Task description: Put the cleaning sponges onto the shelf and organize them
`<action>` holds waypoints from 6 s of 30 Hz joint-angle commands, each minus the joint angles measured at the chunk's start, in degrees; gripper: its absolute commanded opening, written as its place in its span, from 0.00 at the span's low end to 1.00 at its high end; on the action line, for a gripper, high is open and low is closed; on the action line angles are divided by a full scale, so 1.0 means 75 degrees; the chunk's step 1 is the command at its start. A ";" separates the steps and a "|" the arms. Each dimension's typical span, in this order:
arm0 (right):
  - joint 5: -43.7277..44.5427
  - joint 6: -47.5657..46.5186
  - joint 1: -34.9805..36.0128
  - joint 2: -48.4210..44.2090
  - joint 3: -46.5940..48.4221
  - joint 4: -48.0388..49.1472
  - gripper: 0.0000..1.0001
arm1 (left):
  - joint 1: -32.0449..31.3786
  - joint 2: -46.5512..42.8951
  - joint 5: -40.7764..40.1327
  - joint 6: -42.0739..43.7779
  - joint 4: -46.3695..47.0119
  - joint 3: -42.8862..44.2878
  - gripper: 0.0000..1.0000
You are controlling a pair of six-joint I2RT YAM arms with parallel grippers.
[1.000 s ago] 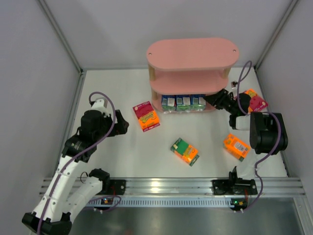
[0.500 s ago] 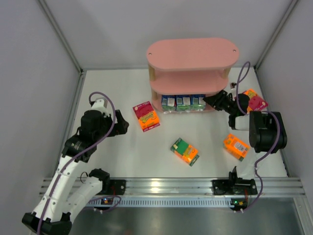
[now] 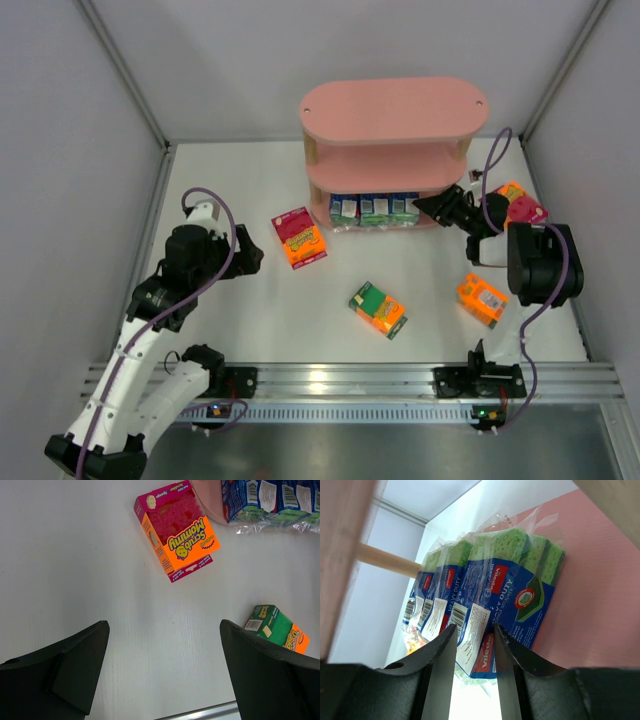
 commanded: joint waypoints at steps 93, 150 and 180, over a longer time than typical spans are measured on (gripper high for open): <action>0.2710 -1.0022 0.3172 -0.6900 0.1448 -1.0379 1.00 | 0.0656 0.3949 0.1584 -0.2113 0.4883 -0.1882 0.98; 0.1619 -1.0750 0.3160 -0.6865 0.1072 -1.0813 0.99 | 0.1933 0.7923 0.2945 -0.2723 0.6175 -0.0148 0.26; 0.3421 -1.5320 0.8711 -0.3085 0.4445 -1.2747 0.99 | 0.2285 0.2840 0.3951 -0.2594 0.4091 -0.2433 0.00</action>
